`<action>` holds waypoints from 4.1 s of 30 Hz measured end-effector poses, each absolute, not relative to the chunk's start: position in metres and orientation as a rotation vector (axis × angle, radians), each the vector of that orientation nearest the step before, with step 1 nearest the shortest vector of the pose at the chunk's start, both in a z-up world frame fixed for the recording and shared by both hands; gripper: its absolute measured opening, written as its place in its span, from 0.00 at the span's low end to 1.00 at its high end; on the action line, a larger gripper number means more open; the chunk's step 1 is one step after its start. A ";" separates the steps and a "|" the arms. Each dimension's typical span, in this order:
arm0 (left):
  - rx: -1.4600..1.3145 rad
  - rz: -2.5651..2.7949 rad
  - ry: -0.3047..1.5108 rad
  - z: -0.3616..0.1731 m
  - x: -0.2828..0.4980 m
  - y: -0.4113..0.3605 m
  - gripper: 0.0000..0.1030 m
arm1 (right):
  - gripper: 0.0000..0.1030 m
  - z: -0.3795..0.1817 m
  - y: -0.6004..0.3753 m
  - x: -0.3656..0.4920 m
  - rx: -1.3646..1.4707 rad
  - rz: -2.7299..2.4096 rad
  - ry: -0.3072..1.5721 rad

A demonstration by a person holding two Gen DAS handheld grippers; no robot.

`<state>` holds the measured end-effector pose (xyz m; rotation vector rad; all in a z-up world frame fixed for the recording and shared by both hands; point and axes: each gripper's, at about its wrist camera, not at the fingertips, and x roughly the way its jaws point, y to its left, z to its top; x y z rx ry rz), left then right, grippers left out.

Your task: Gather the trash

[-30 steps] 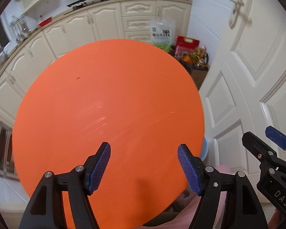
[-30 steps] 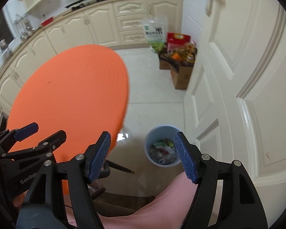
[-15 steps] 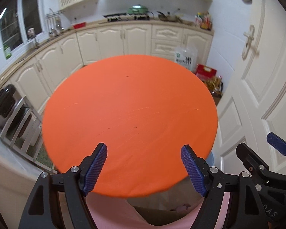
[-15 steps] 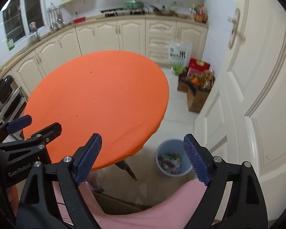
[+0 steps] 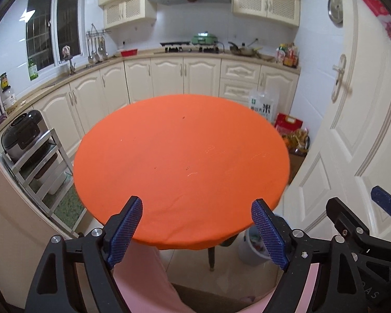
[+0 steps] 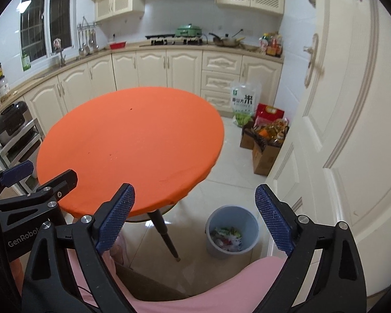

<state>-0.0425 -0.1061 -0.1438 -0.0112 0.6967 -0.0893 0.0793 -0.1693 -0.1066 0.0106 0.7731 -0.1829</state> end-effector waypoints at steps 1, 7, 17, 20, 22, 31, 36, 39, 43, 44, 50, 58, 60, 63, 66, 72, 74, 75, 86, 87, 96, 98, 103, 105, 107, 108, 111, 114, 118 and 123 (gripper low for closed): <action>-0.010 -0.088 0.687 -0.144 -0.050 -0.109 0.80 | 0.91 -0.105 -0.171 0.078 0.011 -0.184 0.764; -0.022 -0.062 0.623 -0.150 -0.094 -0.123 0.82 | 0.95 -0.095 -0.188 0.059 -0.007 -0.186 0.679; -0.027 -0.034 0.492 -0.146 -0.158 -0.142 0.84 | 1.00 -0.079 -0.202 0.029 0.005 -0.204 0.543; -0.034 -0.025 0.445 -0.146 -0.177 -0.143 0.86 | 1.00 -0.071 -0.205 0.020 0.019 -0.202 0.495; -0.032 -0.014 0.420 -0.148 -0.190 -0.145 0.86 | 1.00 -0.067 -0.206 0.016 0.027 -0.198 0.470; -0.037 -0.012 0.389 -0.161 -0.225 -0.143 0.87 | 1.00 -0.061 -0.204 0.002 0.034 -0.199 0.418; -0.045 -0.007 0.383 -0.162 -0.233 -0.141 0.87 | 1.00 -0.063 -0.202 0.000 0.038 -0.191 0.411; -0.042 -0.005 0.380 -0.162 -0.233 -0.139 0.87 | 1.00 -0.063 -0.201 -0.001 0.041 -0.194 0.407; -0.054 -0.017 0.393 -0.162 -0.229 -0.135 0.87 | 1.00 -0.062 -0.199 -0.002 0.038 -0.199 0.405; -0.055 -0.016 0.394 -0.158 -0.226 -0.136 0.87 | 1.00 -0.062 -0.198 -0.003 0.036 -0.199 0.403; -0.051 -0.004 0.398 -0.153 -0.218 -0.132 0.87 | 1.00 -0.059 -0.193 -0.003 0.008 -0.204 0.397; -0.065 -0.005 0.394 -0.151 -0.213 -0.130 0.87 | 1.00 -0.059 -0.189 -0.002 0.012 -0.189 0.399; -0.059 -0.005 0.396 -0.151 -0.212 -0.130 0.87 | 1.00 -0.060 -0.189 -0.001 0.015 -0.187 0.403; -0.063 0.004 0.397 -0.151 -0.211 -0.131 0.87 | 1.00 -0.060 -0.187 0.000 0.007 -0.191 0.408; -0.068 0.001 0.401 -0.151 -0.208 -0.130 0.87 | 1.00 -0.059 -0.188 0.001 0.001 -0.193 0.408; -0.074 0.009 0.404 -0.151 -0.204 -0.126 0.87 | 1.00 -0.058 -0.184 0.001 -0.008 -0.196 0.406; -0.077 0.011 0.405 -0.151 -0.203 -0.125 0.87 | 1.00 -0.057 -0.182 0.003 -0.010 -0.196 0.410; -0.076 0.012 0.404 -0.151 -0.202 -0.125 0.87 | 1.00 -0.057 -0.182 0.004 -0.011 -0.197 0.412; -0.074 0.012 0.409 -0.152 -0.195 -0.123 0.87 | 1.00 -0.056 -0.179 0.006 -0.035 -0.211 0.417; -0.072 0.012 0.407 -0.153 -0.195 -0.123 0.87 | 1.00 -0.056 -0.179 0.005 -0.037 -0.214 0.415; -0.052 0.012 0.390 -0.155 -0.196 -0.123 0.87 | 1.00 -0.054 -0.179 0.002 -0.048 -0.242 0.410; -0.054 0.005 0.392 -0.157 -0.195 -0.122 0.87 | 1.00 -0.054 -0.180 0.002 -0.049 -0.246 0.408; -0.056 0.003 0.392 -0.157 -0.194 -0.122 0.87 | 1.00 -0.053 -0.181 0.001 -0.047 -0.249 0.406; -0.057 0.002 0.391 -0.158 -0.196 -0.121 0.87 | 1.00 -0.054 -0.181 0.000 -0.044 -0.248 0.402; -0.058 0.000 0.391 -0.157 -0.196 -0.120 0.87 | 1.00 -0.053 -0.183 0.000 -0.038 -0.245 0.400; -0.057 0.001 0.389 -0.157 -0.195 -0.120 0.87 | 1.00 -0.053 -0.183 0.000 -0.035 -0.244 0.400; -0.053 0.004 0.387 -0.157 -0.195 -0.120 0.87 | 1.00 -0.053 -0.184 -0.001 -0.037 -0.246 0.400; -0.052 0.000 0.386 -0.157 -0.195 -0.121 0.87 | 1.00 -0.053 -0.184 -0.001 -0.036 -0.247 0.400; -0.054 -0.001 0.383 -0.158 -0.196 -0.123 0.87 | 1.00 -0.053 -0.184 -0.001 -0.031 -0.246 0.400; -0.049 0.001 0.378 -0.159 -0.197 -0.125 0.87 | 1.00 -0.053 -0.185 -0.001 -0.031 -0.248 0.400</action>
